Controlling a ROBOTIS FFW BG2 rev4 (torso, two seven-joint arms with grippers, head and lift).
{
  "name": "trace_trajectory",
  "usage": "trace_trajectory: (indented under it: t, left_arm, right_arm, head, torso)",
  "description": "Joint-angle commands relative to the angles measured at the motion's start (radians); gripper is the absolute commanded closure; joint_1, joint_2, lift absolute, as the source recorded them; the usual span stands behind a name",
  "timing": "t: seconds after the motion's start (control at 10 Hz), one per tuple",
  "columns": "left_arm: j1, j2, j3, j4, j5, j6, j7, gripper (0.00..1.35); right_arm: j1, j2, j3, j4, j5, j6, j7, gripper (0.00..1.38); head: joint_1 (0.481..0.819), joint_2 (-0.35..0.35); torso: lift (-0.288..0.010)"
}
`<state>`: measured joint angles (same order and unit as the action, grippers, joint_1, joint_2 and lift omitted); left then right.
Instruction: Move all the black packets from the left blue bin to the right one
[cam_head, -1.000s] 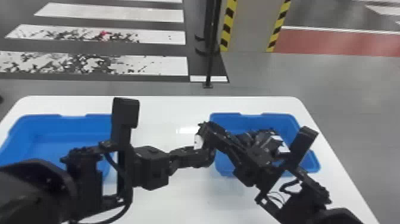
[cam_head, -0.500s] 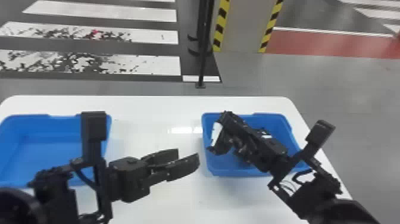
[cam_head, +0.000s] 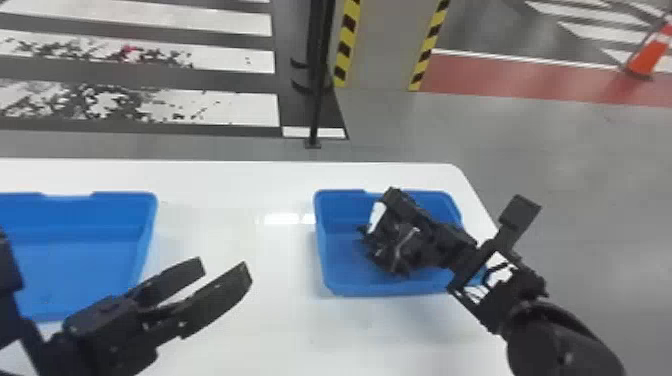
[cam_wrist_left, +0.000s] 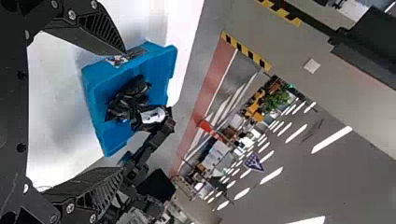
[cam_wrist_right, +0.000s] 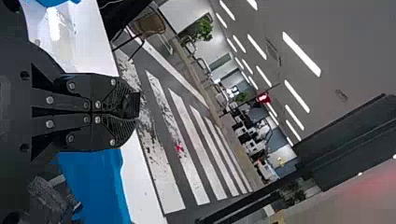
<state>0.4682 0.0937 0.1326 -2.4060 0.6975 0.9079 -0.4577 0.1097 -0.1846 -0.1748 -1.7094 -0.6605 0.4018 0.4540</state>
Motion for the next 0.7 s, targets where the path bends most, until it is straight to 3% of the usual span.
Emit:
trace_trajectory:
  t: [0.0,0.1,0.2,0.3,0.5,0.6]
  left_arm:
    - [0.052,-0.026,0.057,-0.008,0.004,-0.037,-0.007,0.17]
    - [0.079,-0.040,0.097,-0.015,0.004,-0.061,-0.012,0.17]
    - [0.099,-0.048,0.135,-0.025,0.004,-0.078,-0.018,0.17]
    - [0.116,-0.049,0.167,-0.037,0.004,-0.100,-0.024,0.17]
    - [0.150,-0.048,0.210,-0.057,0.004,-0.140,-0.033,0.17]
    - [0.180,-0.048,0.230,-0.062,-0.005,-0.204,-0.038,0.17]
  right_arm:
    - [-0.024,-0.010,-0.005,0.076,-0.029,-0.002,0.000,1.27]
    - [-0.024,-0.009,-0.009,0.093,-0.029,-0.024,-0.005,0.93]
    - [-0.021,-0.009,-0.015,0.098,-0.024,-0.063,-0.015,0.39]
    - [-0.007,-0.010,-0.035,0.081,0.000,-0.080,-0.020,0.05]
    - [0.104,-0.009,-0.056,-0.059,0.070,-0.129,-0.063,0.16]
    - [0.219,-0.004,-0.056,-0.191,0.120,-0.191,-0.106,0.20]
  head:
    - [0.695,-0.196]
    - [0.695,-0.187]
    - [0.695,-0.179]
    - [0.695,-0.167]
    - [0.695,-0.157]
    - [0.695,-0.158]
  torso:
    - [-0.138]
    - [-0.138]
    - [-0.138]
    - [-0.138]
    - [-0.138]
    - [-0.138]
